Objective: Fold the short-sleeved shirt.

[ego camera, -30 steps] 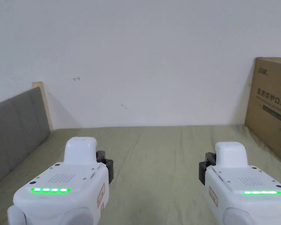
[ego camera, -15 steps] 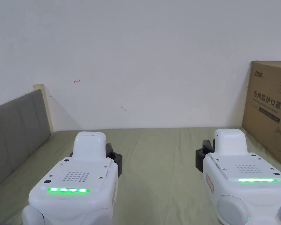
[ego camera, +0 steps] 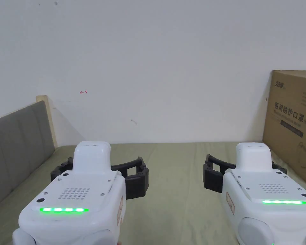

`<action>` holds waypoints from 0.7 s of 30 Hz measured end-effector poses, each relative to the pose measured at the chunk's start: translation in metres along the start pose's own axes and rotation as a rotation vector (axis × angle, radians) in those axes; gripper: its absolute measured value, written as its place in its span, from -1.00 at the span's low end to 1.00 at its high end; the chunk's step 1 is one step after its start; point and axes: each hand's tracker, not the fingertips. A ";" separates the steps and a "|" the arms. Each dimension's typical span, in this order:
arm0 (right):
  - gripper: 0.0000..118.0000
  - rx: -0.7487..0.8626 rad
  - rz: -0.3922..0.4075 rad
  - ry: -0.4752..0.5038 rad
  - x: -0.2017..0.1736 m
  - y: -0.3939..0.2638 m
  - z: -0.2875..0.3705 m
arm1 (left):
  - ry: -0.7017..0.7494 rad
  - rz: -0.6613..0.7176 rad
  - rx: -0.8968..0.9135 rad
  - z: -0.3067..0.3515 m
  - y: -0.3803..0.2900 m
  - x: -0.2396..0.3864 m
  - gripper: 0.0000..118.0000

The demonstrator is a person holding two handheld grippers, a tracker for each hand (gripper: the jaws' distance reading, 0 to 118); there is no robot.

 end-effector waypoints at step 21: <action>0.61 -0.052 0.019 -0.012 0.002 -0.012 -0.003 | -0.031 -0.032 0.029 0.007 -0.006 0.009 0.88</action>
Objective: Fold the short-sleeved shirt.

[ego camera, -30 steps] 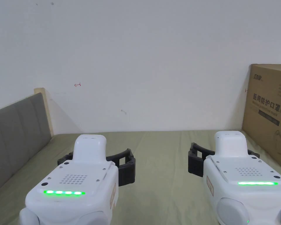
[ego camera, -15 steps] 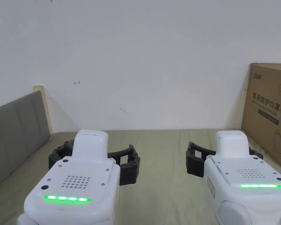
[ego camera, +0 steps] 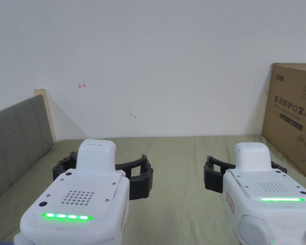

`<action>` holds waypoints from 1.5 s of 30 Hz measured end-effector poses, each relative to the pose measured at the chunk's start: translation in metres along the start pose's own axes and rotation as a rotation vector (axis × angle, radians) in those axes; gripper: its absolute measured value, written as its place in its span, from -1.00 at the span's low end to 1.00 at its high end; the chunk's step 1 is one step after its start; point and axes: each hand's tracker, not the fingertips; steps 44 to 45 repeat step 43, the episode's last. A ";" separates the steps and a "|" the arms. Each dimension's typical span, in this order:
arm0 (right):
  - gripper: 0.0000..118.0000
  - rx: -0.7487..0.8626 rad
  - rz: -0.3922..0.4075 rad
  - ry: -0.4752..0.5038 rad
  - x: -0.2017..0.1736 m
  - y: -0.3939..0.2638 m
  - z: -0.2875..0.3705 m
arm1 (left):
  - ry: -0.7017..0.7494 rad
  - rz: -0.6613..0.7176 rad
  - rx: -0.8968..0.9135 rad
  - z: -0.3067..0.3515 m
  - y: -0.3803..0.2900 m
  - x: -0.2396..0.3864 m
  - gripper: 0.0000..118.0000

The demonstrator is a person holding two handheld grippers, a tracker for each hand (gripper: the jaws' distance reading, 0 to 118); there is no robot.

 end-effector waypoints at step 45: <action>0.61 -0.019 0.035 0.017 -0.002 -0.007 0.004 | 0.015 0.024 -0.038 0.003 -0.004 0.000 0.88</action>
